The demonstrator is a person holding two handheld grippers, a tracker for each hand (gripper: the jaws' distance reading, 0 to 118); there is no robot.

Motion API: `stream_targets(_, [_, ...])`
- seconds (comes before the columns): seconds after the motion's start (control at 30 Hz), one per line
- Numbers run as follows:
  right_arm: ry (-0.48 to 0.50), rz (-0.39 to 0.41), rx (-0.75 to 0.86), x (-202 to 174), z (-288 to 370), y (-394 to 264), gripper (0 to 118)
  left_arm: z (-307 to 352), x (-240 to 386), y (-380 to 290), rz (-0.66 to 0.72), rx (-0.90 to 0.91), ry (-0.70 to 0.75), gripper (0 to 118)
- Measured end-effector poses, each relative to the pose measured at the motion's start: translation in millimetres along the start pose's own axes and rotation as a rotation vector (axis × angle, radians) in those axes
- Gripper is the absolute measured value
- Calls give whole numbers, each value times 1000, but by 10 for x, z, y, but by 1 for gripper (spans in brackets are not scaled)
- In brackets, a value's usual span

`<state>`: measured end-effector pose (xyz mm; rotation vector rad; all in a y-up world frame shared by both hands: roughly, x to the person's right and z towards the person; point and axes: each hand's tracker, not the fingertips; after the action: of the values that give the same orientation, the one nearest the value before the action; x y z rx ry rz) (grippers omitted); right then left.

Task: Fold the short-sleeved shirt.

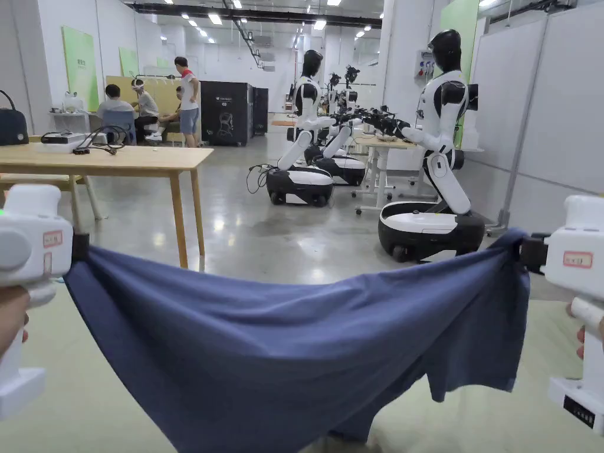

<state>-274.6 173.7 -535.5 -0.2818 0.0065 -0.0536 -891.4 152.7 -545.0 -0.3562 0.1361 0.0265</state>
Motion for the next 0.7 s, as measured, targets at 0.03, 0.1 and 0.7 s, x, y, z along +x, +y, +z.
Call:
stream_targets(0.03, [-5,1,-10,15,-13,-56,6,86,54,-58,7,-4,-1,0])
stream_targets(0.1, [-5,2,-29,73,31,-133,6,123,38,-178,20,-28,-14,0])
stream_targets(0.7, [21,116,-431,566,1836,-2967,6,1962,-282,-2961,10,-495,-152,1])
